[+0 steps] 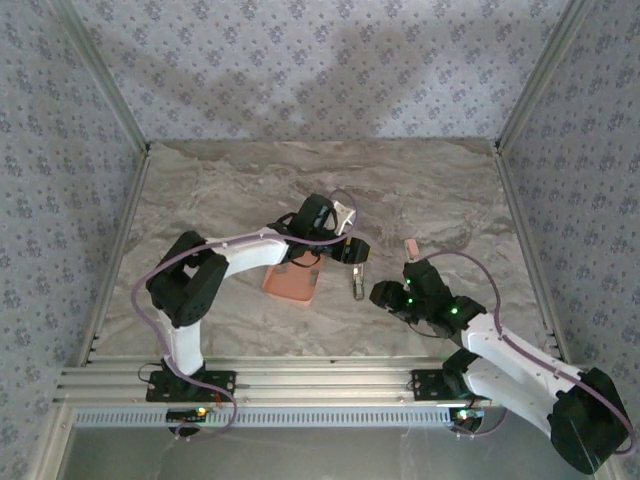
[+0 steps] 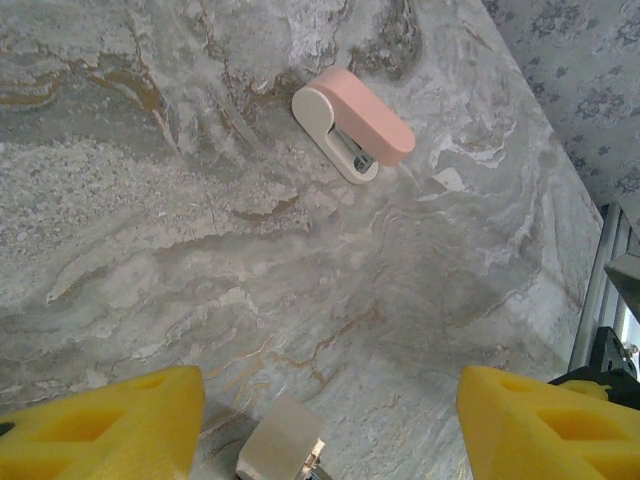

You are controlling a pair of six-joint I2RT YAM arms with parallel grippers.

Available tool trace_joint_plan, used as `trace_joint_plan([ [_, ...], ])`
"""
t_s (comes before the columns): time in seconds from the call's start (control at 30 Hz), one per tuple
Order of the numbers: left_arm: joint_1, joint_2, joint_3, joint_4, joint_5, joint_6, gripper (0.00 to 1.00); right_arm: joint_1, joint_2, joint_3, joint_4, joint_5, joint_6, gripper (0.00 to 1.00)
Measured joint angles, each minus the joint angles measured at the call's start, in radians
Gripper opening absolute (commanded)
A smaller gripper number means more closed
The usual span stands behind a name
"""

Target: Load the staples into the stapler

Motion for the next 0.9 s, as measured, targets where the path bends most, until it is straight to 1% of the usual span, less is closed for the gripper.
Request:
trace_joint_plan([
  [0.33,0.000,0.048,0.035,-0.014,0.012,0.004,0.66,0.034,0.121,-0.021,0.152,-0.023,0.063,0.51],
  [0.63,-0.001,0.060,0.047,-0.010,0.049,0.003,0.65,0.045,0.233,-0.021,0.249,-0.048,0.080,0.42],
  [0.9,-0.008,0.084,0.051,-0.003,0.069,-0.012,0.62,0.045,0.282,-0.021,0.271,-0.059,0.080,0.35],
])
